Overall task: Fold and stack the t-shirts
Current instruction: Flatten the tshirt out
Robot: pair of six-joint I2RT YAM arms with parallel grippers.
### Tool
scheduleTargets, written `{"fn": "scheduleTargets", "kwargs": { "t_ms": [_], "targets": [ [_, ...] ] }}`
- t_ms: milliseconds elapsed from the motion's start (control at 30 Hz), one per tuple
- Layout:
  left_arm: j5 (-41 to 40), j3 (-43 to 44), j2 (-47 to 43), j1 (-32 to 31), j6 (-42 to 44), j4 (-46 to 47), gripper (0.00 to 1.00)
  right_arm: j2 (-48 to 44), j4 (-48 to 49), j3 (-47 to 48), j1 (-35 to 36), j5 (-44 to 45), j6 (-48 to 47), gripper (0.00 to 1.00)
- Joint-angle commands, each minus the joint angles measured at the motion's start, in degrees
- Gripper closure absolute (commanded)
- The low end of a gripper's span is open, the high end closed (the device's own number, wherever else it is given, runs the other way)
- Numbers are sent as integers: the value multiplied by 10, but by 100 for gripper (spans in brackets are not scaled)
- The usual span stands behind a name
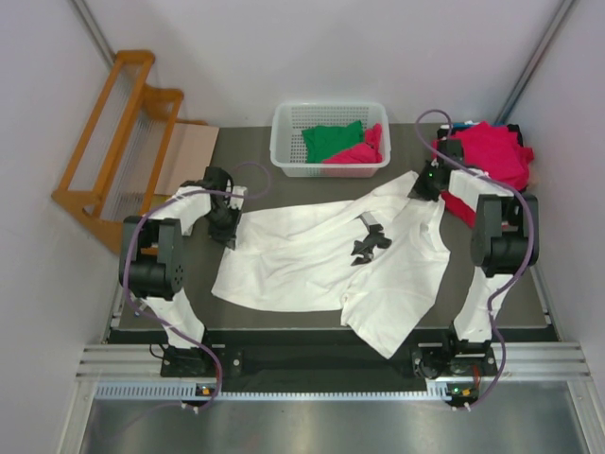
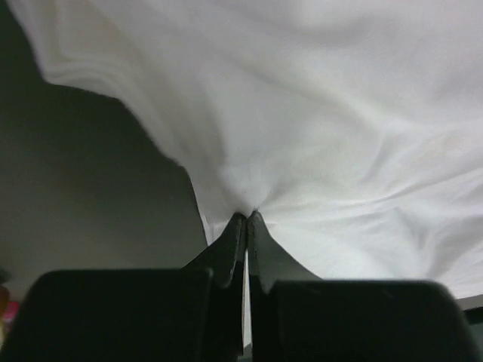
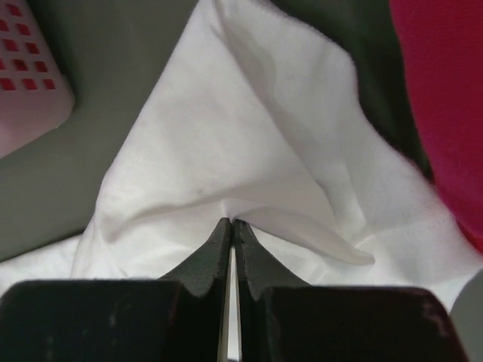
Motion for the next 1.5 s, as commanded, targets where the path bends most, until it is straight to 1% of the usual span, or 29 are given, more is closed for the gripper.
{"fn": "scheduleTargets", "kwargs": {
  "t_ms": [0, 133, 167, 267, 367, 533, 700, 900, 1033, 1133, 1200, 1267, 1333, 1433, 1467],
  "targets": [
    [-14, 92, -30, 13, -3, -45, 100, -111, -5, 24, 8, -7, -10, 100],
    [-21, 188, -44, 17, -5, -101, 100, -185, -16, -4, 10, -10, -15, 100],
    [-21, 199, -48, 17, -3, -110, 100, -215, -18, -18, 10, -12, -14, 100],
    [-28, 219, -73, 17, 0, -131, 100, -266, -22, -41, 11, -9, -16, 100],
    [-35, 205, -101, 17, 4, -132, 100, -290, -25, -53, 10, -7, -20, 100],
    [-47, 147, -136, 17, 6, -127, 100, -294, -27, -60, 11, -14, -19, 100],
    [-44, 121, -160, 17, 9, -126, 100, -297, -24, -65, 10, -13, -20, 100],
    [-31, 81, -150, 17, 4, -109, 97, -297, -19, -74, 11, -13, -20, 100],
    [-24, 74, -138, 17, -1, -105, 88, -295, -18, -76, 11, -7, -21, 100],
    [-22, 67, -137, 17, -1, -97, 87, -291, -19, -74, 11, -7, -22, 100],
    [-21, 65, -133, 17, -1, -93, 92, -288, -18, -73, 11, -7, -22, 100],
    [-17, 63, -129, 17, 1, -92, 94, -286, -17, -73, 11, -9, -22, 100],
    [-14, 58, -118, 17, 3, -89, 92, -284, -17, -73, 11, -8, -22, 100],
    [-14, 47, -109, 17, 7, -83, 87, -284, -16, -76, 11, -7, -22, 100],
    [-13, 45, -107, 17, 8, -80, 87, -283, -16, -77, 10, -7, -22, 100]
  ]
}}
